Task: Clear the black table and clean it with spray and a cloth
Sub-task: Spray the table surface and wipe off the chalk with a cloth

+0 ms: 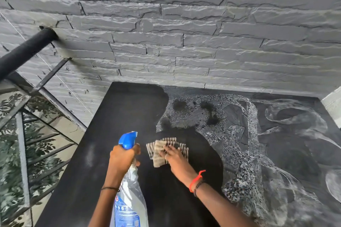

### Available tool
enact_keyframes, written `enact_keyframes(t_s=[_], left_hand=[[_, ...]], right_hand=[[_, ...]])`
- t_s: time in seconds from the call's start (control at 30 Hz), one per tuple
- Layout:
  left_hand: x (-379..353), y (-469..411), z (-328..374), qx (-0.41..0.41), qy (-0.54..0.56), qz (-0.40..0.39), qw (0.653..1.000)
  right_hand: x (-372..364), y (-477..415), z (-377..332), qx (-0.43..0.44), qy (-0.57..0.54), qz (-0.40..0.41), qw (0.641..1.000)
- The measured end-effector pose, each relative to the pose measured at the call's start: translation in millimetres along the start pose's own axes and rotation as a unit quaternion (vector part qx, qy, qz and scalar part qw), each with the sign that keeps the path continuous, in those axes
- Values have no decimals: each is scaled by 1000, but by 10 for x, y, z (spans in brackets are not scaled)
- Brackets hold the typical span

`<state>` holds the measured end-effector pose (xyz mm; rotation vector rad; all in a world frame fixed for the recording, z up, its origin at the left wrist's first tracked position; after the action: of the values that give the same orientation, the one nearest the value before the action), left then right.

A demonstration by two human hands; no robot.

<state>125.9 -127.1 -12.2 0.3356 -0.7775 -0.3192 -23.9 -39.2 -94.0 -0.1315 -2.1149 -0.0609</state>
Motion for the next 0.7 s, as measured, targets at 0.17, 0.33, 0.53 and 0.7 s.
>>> enact_keyframes(t_s=[0.17,0.33,0.53,0.7], left_hand=[[-17,-164,120,2,27,9,1000],[-54,-262,142,5,41,13,999],[-152,-309,203,10,25,11,1000],[-227,-374,374,-4,8,5,1000]], right_hand=[[-74,591,599,-41,2,-59,997],[620,628,1519,-134,-30,1,990],[921,-349,1732,-138,-20,42,989],[539,-676,913,-58,-21,27,998]])
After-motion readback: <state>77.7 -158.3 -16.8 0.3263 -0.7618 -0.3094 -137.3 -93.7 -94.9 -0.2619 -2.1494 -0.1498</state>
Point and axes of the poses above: each hand's wrist, its own y-axis away from the middle knuckle, its own x-axis out of the back of the hand, z = x × y, the point moved 10 cm from there along -y, towards the middle knuckle, and after that the axes turned 11 degrees about -y, right-handed, at the moved point
